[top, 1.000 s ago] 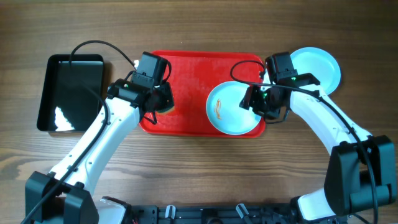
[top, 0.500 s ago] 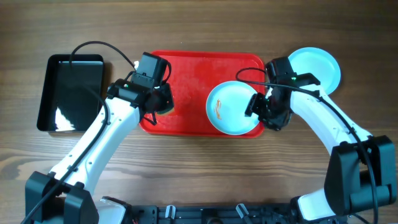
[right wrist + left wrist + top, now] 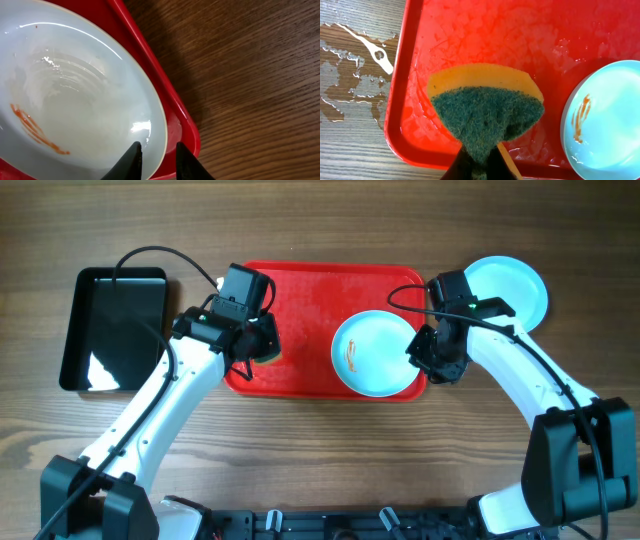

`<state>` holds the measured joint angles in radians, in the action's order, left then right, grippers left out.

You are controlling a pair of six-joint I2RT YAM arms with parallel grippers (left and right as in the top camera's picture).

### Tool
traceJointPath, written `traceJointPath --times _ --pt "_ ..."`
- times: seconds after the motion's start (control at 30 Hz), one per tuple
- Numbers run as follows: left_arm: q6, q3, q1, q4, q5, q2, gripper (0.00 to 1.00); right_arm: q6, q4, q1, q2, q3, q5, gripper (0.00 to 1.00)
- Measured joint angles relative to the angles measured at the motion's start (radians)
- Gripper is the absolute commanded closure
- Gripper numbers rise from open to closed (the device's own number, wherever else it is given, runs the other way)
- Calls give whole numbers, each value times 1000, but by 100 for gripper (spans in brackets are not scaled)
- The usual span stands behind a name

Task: Clean dirty plates on tray and stack at the side
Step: 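Move the right gripper back to the last tray plate and grip its rim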

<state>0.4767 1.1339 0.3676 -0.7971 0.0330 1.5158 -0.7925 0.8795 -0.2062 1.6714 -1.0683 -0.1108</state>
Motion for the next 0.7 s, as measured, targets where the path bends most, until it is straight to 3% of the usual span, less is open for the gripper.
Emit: traceJointPath --times 0.7 --pt "0 0 0 28 -32 0 96 -56 -28 -81 0 49 8 63"
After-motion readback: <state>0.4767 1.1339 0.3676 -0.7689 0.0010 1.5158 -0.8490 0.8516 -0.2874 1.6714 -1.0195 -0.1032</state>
